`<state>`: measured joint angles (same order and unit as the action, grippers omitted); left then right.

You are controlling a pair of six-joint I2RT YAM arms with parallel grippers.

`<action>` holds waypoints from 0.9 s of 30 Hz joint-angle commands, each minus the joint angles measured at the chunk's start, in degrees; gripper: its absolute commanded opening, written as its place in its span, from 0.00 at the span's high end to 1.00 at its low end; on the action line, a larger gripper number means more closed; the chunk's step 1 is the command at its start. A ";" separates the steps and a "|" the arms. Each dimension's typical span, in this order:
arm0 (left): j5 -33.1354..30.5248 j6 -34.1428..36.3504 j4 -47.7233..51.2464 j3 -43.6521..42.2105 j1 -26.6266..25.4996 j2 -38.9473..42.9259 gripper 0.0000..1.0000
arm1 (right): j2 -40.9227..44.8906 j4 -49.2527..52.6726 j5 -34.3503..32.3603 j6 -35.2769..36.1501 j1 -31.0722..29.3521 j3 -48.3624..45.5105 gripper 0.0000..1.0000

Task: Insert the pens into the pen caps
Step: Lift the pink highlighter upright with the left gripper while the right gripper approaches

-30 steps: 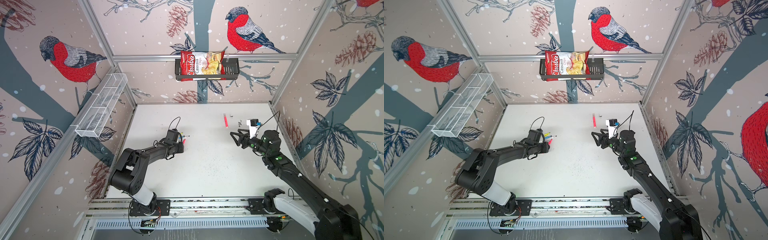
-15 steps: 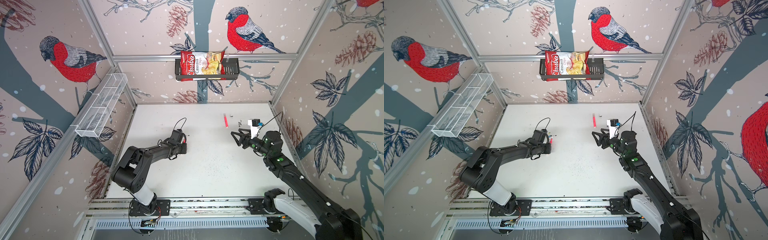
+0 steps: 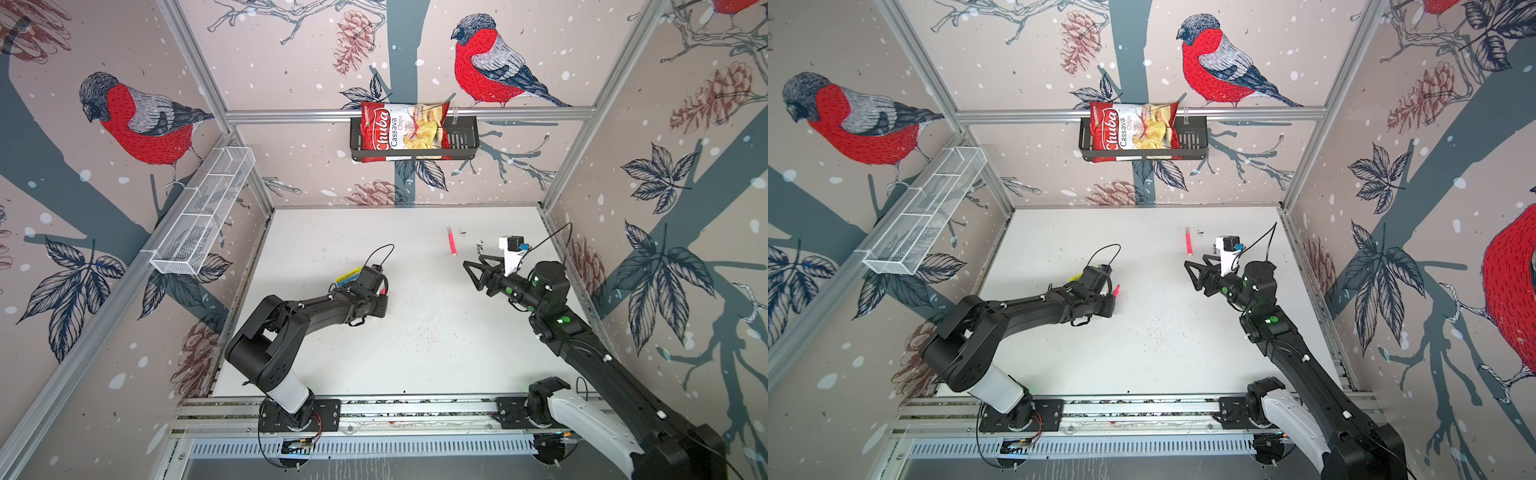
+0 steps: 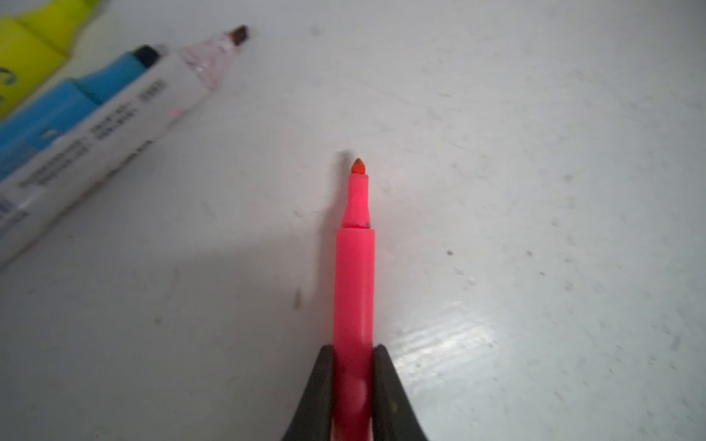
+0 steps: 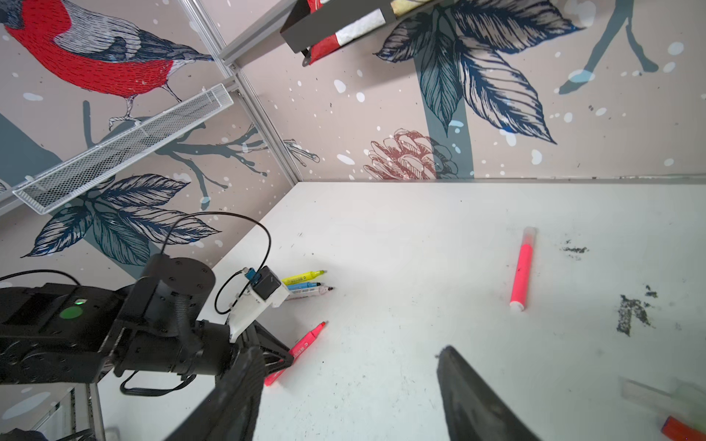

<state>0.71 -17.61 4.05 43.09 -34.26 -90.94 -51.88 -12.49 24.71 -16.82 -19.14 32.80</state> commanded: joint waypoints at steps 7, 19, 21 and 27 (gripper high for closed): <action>6.11 -1.11 -11.20 -7.14 -0.46 18.74 0.86 | -3.90 -3.46 4.29 -5.44 -0.35 -1.32 0.26; 7.96 -1.39 -16.56 -11.77 -0.46 34.78 0.85 | -12.44 -10.62 6.56 -8.17 -10.22 0.31 0.24; 8.83 -2.50 -17.90 -13.15 -0.46 35.76 0.85 | -14.32 -12.58 7.45 -9.09 -11.79 0.59 0.24; 11.38 -5.45 -22.11 -17.08 -0.46 38.55 0.85 | -18.74 -20.13 10.25 -13.51 -13.93 0.94 0.23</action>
<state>10.44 -21.10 -13.13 26.85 -34.74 -53.23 -69.47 -25.78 32.42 -27.33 -32.27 33.01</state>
